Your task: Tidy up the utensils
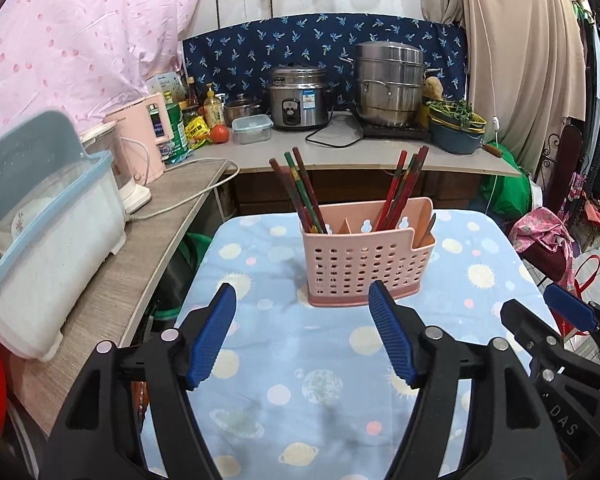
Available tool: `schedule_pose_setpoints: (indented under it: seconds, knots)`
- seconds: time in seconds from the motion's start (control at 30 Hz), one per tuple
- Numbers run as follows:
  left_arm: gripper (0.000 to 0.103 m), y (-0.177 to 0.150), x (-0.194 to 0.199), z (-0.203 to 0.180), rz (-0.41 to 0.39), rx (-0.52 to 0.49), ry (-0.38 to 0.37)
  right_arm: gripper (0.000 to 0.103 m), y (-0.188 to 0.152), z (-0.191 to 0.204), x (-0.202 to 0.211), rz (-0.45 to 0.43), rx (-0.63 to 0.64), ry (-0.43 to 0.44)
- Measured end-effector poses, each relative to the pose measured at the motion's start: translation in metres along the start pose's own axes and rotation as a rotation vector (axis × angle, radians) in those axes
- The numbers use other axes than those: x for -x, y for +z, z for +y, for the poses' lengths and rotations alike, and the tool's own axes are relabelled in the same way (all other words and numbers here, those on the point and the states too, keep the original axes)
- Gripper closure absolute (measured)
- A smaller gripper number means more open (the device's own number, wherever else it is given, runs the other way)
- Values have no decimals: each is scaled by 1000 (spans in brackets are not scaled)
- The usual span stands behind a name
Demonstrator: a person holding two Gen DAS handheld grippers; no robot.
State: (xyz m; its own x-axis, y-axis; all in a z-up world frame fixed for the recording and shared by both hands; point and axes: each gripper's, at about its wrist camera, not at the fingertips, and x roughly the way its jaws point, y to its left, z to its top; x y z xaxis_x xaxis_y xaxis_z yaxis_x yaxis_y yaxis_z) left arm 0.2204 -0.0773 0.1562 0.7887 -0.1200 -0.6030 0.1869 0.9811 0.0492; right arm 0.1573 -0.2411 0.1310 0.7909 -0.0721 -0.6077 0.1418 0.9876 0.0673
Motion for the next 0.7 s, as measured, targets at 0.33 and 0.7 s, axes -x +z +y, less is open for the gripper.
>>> schedule_pose_setpoints:
  seconds: [0.33,0.7]
  knots:
    - [18,-23,-5,2,41,9,18,21,-17,-1,-5,32,-18,-16]
    - [7,-38,-16,4,80,23,36,6,-24,-1,-8,26,0,-61]
